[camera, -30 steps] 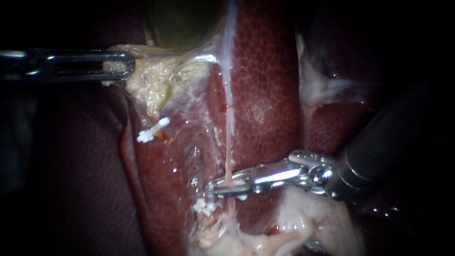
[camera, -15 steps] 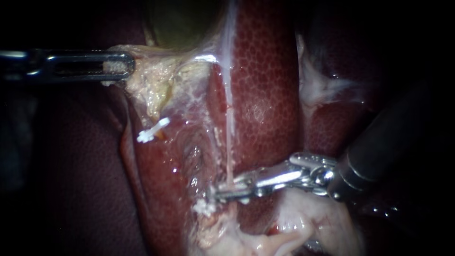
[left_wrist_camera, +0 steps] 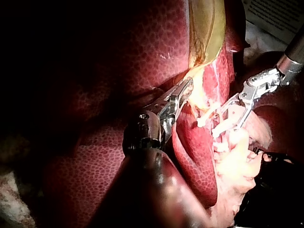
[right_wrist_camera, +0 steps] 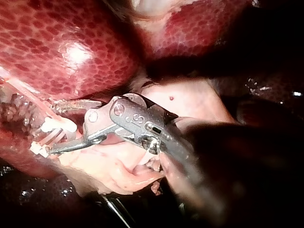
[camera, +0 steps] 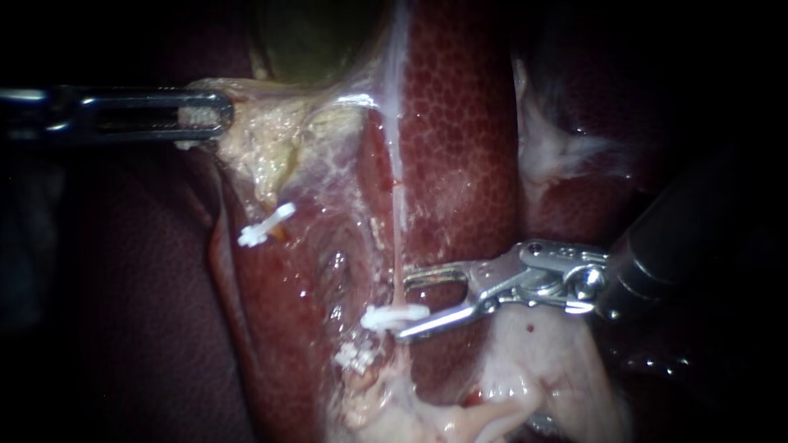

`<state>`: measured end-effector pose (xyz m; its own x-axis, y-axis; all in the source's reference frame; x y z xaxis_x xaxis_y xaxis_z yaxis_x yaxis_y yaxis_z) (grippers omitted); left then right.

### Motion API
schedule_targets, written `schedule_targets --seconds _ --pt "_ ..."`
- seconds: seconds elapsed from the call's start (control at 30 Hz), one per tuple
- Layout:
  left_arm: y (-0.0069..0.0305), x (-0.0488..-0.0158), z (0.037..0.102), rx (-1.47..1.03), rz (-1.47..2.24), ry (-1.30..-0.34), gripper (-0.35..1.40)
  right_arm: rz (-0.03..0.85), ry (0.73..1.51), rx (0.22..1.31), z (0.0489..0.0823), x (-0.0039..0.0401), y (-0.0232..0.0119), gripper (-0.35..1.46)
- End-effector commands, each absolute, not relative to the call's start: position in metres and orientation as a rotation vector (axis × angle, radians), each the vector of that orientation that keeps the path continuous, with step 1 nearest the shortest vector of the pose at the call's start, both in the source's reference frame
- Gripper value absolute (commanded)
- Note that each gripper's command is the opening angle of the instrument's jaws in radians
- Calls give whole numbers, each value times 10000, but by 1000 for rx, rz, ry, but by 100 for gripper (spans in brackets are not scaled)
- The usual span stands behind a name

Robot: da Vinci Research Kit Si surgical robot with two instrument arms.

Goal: Going back second clip right tube

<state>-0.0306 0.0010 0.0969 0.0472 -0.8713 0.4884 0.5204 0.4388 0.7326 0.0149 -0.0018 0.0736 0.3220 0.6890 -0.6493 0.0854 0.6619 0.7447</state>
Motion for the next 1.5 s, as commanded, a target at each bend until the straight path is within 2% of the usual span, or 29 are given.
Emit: schedule_targets --seconds 0.03,0.3,0.6,0.8,1.07,1.5 --pt "10 -306 969 408 -1107 -1067 -35 442 1203 771 734 146 -16 60" --pt "9 -306 970 407 -1107 -1067 -35 414 1210 688 706 116 5 60" --pt "9 -306 971 407 -1106 -1067 -35 372 1222 629 636 91 29 60" --pt "9 -306 971 407 -1107 -1067 -35 349 1262 609 600 83 41 60" --pt "7 -310 975 402 -1107 -1067 -35 341 1271 605 588 77 48 60" --pt "-19 -354 1019 415 -1061 -1040 -35 340 1271 604 589 76 47 60"
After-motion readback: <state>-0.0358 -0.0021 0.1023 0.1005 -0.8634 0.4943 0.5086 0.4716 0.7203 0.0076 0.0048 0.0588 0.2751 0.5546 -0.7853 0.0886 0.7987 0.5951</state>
